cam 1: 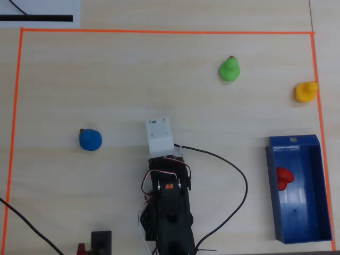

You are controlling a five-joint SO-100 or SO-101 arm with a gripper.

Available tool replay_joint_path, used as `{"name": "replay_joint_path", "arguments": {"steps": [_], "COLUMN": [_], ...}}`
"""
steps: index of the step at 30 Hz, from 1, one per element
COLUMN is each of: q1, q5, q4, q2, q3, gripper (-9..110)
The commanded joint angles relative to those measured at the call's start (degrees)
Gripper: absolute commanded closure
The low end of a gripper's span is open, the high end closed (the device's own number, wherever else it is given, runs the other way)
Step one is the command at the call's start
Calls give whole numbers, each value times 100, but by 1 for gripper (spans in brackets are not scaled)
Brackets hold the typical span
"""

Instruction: Grasp red duck and put it into box.

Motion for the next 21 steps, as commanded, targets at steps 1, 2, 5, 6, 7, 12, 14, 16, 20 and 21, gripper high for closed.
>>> {"name": "replay_joint_path", "arguments": {"steps": [1, 2, 5, 6, 7, 12, 14, 16, 20, 21], "q1": [-88, -62, 62, 105, 149, 237, 176, 167, 167, 167], "q5": [35, 62, 88, 88, 88, 114, 114, 114, 114, 123], "q4": [202, 220, 255, 255, 255, 255, 255, 255, 255, 255], "q2": [18, 44, 141, 141, 141, 141, 141, 141, 141, 141], "q3": [-9, -9, 0, 0, 0, 9, 9, 9, 9, 9], "gripper": [101, 101, 101, 101, 101, 101, 101, 100, 100, 100]}}
